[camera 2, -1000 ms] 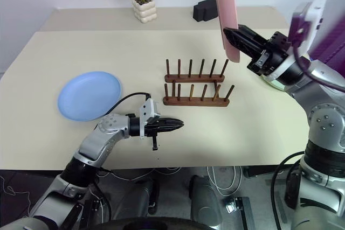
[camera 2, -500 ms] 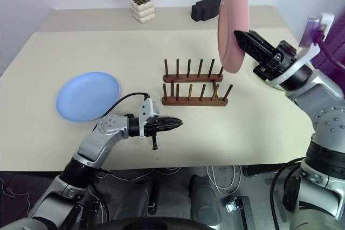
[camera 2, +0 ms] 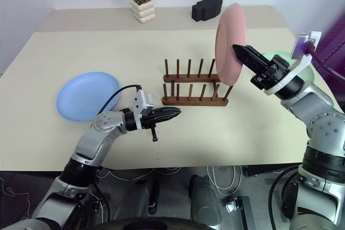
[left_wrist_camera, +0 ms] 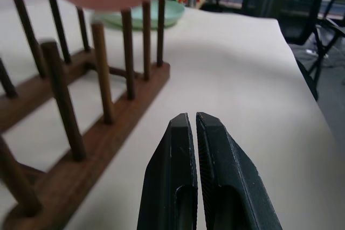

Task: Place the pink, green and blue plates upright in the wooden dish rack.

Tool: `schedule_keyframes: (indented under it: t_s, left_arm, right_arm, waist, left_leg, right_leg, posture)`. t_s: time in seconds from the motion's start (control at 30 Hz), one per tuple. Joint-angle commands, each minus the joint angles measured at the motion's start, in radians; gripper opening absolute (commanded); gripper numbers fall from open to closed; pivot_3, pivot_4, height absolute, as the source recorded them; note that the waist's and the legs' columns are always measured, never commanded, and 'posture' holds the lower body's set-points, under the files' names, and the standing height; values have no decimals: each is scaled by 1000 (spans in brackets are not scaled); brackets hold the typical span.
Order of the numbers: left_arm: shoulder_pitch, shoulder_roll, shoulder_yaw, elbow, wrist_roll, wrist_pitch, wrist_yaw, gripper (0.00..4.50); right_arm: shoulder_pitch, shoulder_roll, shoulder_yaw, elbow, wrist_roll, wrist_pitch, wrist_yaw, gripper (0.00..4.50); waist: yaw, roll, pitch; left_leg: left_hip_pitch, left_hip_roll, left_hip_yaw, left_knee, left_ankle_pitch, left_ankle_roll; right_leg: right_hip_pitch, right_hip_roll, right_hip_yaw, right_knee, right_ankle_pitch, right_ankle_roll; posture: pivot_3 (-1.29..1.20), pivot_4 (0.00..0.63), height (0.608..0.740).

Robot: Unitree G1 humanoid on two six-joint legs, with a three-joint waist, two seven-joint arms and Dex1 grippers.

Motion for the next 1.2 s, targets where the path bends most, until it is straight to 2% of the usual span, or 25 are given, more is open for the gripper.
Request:
schedule_keyframes:
  t_s: [0.03,0.3,0.33,0.4,0.57,0.8,0.93,1.03,1.2]
  left_arm:
    - [-11,-4,21,-23,-15,-24,6,162]
    - [-4,0,19,-25,-8,-27,6,162]
    - [-3,1,19,-26,-8,-27,6,162]
    - [-3,2,18,-24,-7,-26,4,162]
    - [-3,4,15,-23,-6,-24,1,162]
    - [-3,6,13,-25,-5,-20,0,162]
    - [-3,9,15,-27,-5,-17,0,162]
    - [-2,13,12,-30,-7,-13,-2,162]
    - [-5,16,4,-31,-9,-9,-12,162]
  right_arm:
    - [-4,5,-11,0,17,-4,15,55]
    - [7,16,-17,24,21,6,12,55]
    - [8,17,-17,24,21,6,11,682]
    - [8,19,-17,27,15,0,9,1388]
    - [11,18,-10,28,-60,-55,2,3896]
    - [-12,-11,-63,69,-156,-169,0,3896]
    - [-8,-97,-118,157,-264,-256,0,3896]
    - [37,-180,-74,238,-418,-331,30,3896]
    - [61,-269,117,413,-742,-537,66,3896]
  waist:
    - [-1,0,0]
    - [0,0,0]
    - [0,0,0]
    - [-1,0,0]
    - [0,0,0]
    - [0,0,0]
    - [3,0,0]
    - [1,0,0]
    - [-9,0,0]
  left_leg:
    - [0,0,0,0,0,0]
    - [0,0,0,0,0,0]
    - [0,0,0,0,0,0]
    - [0,0,0,0,0,0]
    - [0,0,0,0,0,0]
    - [0,0,0,0,0,0]
    - [0,-1,1,0,0,0]
    - [0,-1,1,0,0,0]
    - [1,-1,2,0,0,0]
  right_leg:
    - [0,0,0,0,0,0]
    - [0,0,0,0,0,0]
    - [0,0,0,0,0,0]
    - [0,0,0,0,0,0]
    - [0,0,0,0,0,0]
    - [0,0,0,0,0,0]
    - [0,0,0,0,0,0]
    - [0,0,0,-1,0,0]
    - [0,1,0,-1,0,0]
  posture:
    - [0,150,736]
    - [0,150,736]
    - [0,150,736]
    - [0,150,736]
    - [0,150,736]
    - [0,150,736]
    - [0,150,736]
    - [0,150,736]
    - [0,150,736]
